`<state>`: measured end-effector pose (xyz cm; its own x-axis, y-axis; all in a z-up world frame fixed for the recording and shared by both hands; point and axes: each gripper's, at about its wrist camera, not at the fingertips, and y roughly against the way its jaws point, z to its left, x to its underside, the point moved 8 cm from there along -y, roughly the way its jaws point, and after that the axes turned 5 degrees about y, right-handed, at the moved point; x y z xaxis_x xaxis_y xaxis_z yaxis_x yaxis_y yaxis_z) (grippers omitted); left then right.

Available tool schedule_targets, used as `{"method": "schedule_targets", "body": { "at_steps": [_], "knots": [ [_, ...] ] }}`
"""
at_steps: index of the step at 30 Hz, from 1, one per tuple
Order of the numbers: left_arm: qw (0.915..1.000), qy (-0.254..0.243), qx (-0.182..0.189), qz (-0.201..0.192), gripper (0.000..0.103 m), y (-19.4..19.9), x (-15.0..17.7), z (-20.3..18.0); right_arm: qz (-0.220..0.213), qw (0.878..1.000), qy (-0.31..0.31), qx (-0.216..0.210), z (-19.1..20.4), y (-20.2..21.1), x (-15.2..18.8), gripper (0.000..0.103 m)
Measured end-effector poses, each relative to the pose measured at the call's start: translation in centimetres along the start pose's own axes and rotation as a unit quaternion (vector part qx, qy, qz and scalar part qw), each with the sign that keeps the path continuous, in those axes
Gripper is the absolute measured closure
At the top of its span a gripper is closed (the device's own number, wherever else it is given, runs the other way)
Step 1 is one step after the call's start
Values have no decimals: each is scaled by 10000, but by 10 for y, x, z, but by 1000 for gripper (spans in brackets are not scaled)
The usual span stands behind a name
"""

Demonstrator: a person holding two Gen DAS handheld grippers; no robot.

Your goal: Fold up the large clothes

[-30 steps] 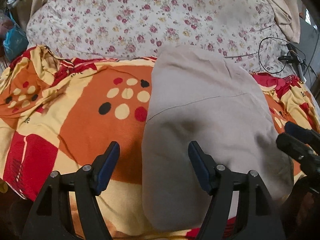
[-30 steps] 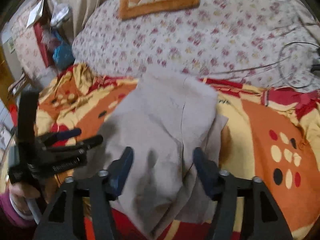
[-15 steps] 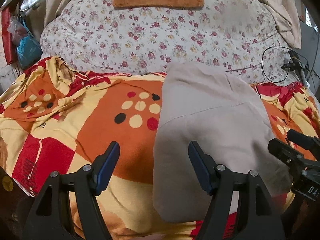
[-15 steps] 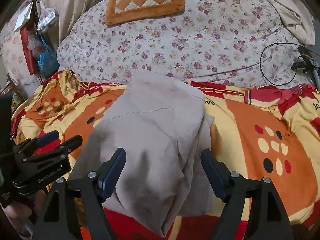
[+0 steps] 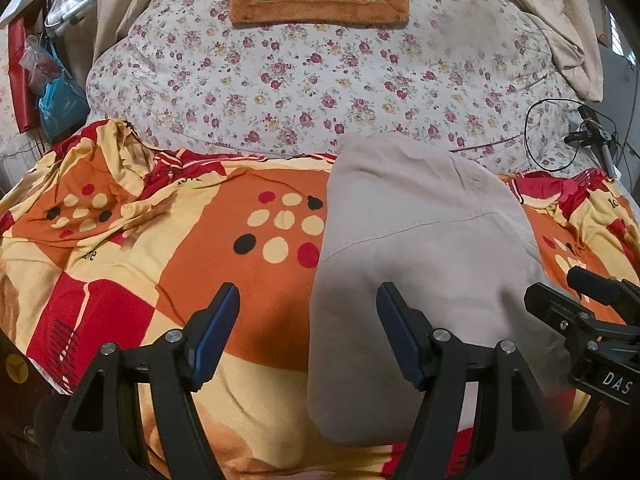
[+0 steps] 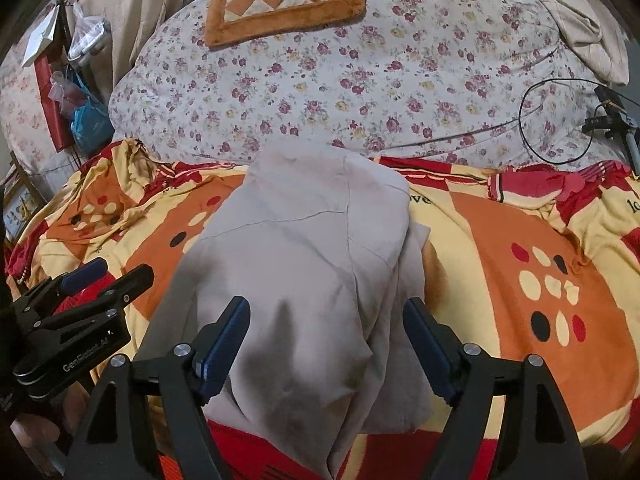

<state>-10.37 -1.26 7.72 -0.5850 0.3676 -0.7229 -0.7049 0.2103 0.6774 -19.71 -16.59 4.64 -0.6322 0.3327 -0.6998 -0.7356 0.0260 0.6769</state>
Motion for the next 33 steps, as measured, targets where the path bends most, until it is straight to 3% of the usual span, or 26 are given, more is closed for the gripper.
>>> {"method": "schedule_targets", "body": {
  "at_steps": [33],
  "knots": [
    [10000, -43, -33, 78, 33, -10, 3, -4, 171, 9998, -45, -21, 1, -13, 4, 22]
  ]
}}
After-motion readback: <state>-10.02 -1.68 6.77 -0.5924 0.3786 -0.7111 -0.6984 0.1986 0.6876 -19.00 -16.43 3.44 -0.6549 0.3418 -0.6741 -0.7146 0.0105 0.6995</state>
